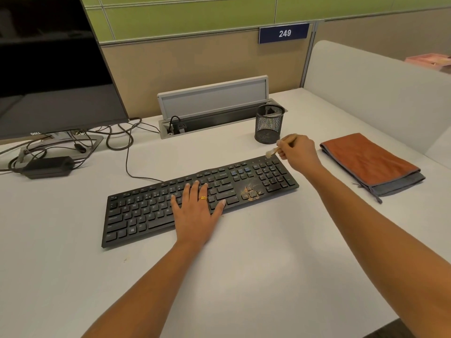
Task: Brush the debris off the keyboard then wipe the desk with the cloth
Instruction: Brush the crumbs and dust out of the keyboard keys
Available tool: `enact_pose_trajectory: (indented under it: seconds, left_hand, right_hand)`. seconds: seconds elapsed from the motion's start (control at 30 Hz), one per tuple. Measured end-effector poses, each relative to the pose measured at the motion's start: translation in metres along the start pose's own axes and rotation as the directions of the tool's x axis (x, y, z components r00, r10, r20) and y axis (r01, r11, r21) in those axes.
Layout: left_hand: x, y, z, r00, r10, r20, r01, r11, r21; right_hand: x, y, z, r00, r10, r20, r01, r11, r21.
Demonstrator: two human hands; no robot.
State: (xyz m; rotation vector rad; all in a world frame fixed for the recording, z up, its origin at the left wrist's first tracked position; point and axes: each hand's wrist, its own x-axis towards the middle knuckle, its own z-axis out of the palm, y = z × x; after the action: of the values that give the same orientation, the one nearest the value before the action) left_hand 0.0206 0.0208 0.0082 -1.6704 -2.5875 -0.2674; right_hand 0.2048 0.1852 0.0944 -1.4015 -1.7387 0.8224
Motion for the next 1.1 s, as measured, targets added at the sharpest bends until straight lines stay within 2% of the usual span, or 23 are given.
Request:
enact_pose_trajectory:
  seconds: [0.33,0.43,0.53,0.6,0.7,0.8,1.03,1.1]
  left_hand:
    - [0.000,0.000,0.000,1.000,-0.005,0.006,0.005,1.000,0.005]
    - [0.000,0.001,0.000,1.000,-0.004,0.003,0.004,1.000,0.007]
    - [0.000,0.000,0.000,1.000,-0.003,0.004,0.003,1.000,0.010]
    - [-0.001,0.001,0.000,1.000,-0.002,0.006,0.002,1.000,0.010]
    - [-0.001,0.001,-0.001,1.000,-0.003,0.009,0.003,1.000,0.007]
    - [0.000,0.001,0.000,1.000,-0.003,0.007,0.003,1.000,0.004]
    - [0.000,0.001,0.000,1.000,-0.001,0.001,0.001,1.000,-0.012]
    - [0.000,0.001,-0.001,1.000,0.000,-0.004,0.000,1.000,-0.014]
  right_hand:
    - [-0.006,0.002,-0.006,0.980,0.000,0.198,0.039,0.981,-0.191]
    - [-0.008,-0.003,-0.014,0.962,0.050,0.268,0.050,0.934,-0.354]
    - [-0.008,-0.010,-0.018,0.950,0.100,0.295,0.078,0.839,-0.538]
    - [-0.005,-0.010,-0.017,0.976,0.055,0.211,0.062,0.859,-0.508]
    - [-0.003,-0.009,-0.013,0.997,-0.030,0.071,0.049,0.960,-0.275]
    - [-0.004,-0.008,-0.006,0.996,-0.028,0.079,0.035,0.995,-0.091]
    - [-0.007,0.002,0.006,0.987,0.027,0.157,-0.020,0.999,-0.040]
    - [-0.005,0.001,0.003,0.987,0.015,0.163,0.007,0.991,-0.135]
